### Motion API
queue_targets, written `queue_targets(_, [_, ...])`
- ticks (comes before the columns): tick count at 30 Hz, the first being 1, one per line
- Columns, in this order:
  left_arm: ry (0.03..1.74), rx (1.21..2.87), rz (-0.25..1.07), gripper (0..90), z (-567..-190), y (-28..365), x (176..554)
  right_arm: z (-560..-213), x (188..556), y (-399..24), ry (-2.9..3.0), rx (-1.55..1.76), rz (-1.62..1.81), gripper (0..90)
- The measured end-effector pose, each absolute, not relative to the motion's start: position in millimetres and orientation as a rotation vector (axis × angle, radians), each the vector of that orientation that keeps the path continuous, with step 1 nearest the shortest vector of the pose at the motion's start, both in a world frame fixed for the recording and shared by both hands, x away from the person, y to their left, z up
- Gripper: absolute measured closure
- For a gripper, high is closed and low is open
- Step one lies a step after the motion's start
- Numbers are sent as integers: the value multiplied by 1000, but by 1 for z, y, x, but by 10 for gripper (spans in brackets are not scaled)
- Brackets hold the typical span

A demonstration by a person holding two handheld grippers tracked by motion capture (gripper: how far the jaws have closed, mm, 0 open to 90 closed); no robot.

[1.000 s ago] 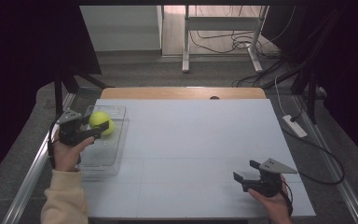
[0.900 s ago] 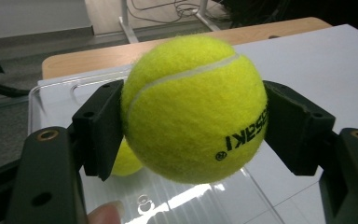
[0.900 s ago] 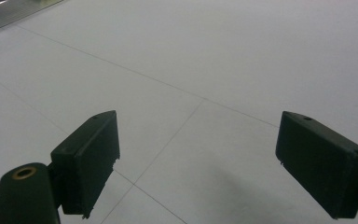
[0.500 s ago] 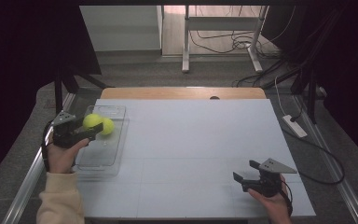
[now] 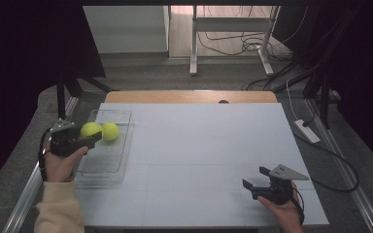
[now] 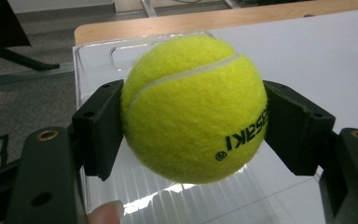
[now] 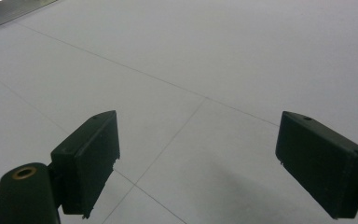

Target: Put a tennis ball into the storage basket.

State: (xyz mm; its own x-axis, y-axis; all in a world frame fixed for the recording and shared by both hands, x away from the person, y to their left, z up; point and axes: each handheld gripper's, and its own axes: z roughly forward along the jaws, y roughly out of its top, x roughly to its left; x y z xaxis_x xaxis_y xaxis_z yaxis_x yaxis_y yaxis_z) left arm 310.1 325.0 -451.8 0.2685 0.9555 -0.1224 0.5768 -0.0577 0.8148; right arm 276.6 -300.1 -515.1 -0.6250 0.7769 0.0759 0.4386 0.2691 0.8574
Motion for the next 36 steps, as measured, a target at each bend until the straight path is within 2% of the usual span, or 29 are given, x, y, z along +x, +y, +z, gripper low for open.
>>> queue_targets(36, [1534, 1885, 537, 271, -473, 323, 324, -516, 277, -301, 2186, 1107, 1290, 136])
